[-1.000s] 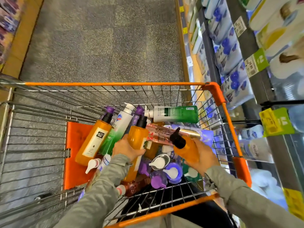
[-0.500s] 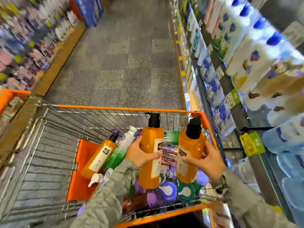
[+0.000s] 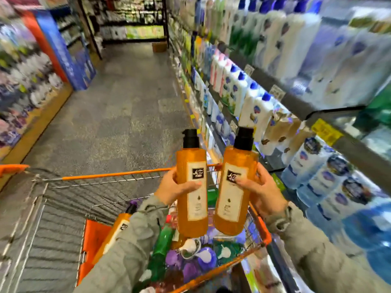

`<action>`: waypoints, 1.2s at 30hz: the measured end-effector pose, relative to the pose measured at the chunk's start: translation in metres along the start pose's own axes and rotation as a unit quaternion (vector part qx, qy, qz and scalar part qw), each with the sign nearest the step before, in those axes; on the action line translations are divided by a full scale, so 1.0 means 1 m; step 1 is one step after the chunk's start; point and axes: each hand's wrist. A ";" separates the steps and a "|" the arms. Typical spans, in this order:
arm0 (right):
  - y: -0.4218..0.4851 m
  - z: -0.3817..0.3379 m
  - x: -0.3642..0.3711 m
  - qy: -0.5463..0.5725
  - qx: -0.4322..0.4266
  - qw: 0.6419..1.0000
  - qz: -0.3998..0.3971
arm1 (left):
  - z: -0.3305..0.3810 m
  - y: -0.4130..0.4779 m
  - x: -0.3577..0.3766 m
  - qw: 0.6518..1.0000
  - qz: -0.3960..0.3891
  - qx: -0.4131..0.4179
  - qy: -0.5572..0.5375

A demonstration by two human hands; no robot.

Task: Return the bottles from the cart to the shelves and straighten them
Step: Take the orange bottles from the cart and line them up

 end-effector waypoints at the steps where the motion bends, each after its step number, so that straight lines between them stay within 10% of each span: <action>1: -0.011 -0.002 0.004 0.012 -0.005 1.000 0.004 | 0.006 -0.005 0.003 1.000 -0.008 0.003 -0.022; 20: -0.213 -0.006 0.003 0.083 -0.144 0.967 0.193 | 0.084 -0.078 0.104 0.936 -0.319 0.099 -0.111; 36: -0.434 -0.031 -0.071 0.041 -0.209 0.927 0.308 | 0.145 -0.210 0.274 0.880 -0.420 0.147 -0.164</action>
Point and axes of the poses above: each hand's wrist, its own y-axis towards the middle knuckle, its own x-axis out of the palm, z = x × y, and after that the axes turned 14 degrees about x, right-handed
